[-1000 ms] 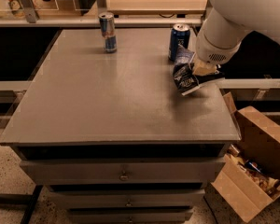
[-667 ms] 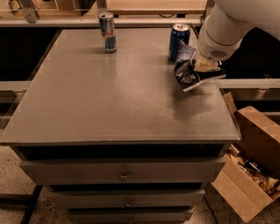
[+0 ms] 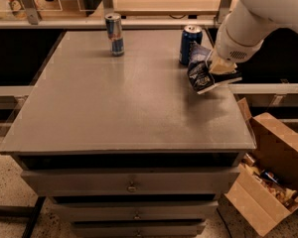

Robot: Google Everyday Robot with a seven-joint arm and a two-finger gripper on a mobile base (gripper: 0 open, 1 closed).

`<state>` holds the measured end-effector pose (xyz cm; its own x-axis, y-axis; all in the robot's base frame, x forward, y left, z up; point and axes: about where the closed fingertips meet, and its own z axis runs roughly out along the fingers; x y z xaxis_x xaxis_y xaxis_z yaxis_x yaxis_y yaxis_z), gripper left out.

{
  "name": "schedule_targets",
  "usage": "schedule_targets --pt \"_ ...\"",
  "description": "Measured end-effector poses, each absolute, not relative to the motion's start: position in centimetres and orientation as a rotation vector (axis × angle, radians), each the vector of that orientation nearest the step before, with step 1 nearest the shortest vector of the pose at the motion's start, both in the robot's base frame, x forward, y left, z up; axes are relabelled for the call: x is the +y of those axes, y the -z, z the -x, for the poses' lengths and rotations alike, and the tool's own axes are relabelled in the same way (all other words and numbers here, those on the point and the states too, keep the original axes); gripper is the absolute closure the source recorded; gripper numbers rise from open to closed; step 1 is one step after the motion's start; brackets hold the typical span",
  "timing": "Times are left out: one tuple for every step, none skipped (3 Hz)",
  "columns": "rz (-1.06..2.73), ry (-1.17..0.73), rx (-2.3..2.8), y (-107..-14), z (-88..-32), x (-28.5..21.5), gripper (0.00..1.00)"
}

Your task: Move blue chip bag near pepsi can

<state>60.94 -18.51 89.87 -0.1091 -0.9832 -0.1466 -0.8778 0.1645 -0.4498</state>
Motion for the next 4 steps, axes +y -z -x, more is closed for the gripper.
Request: schedule_targets --pt "1.765 0.352 2.041 -89.89 -60.88 -18.48 0.38" --pt "1.766 0.353 2.041 -89.92 -60.81 -18.47 0.14" --pt "1.766 0.354 2.041 -89.94 -60.75 -18.45 0.00" --pt "1.766 0.354 2.041 -89.95 -60.75 -18.45 0.00"
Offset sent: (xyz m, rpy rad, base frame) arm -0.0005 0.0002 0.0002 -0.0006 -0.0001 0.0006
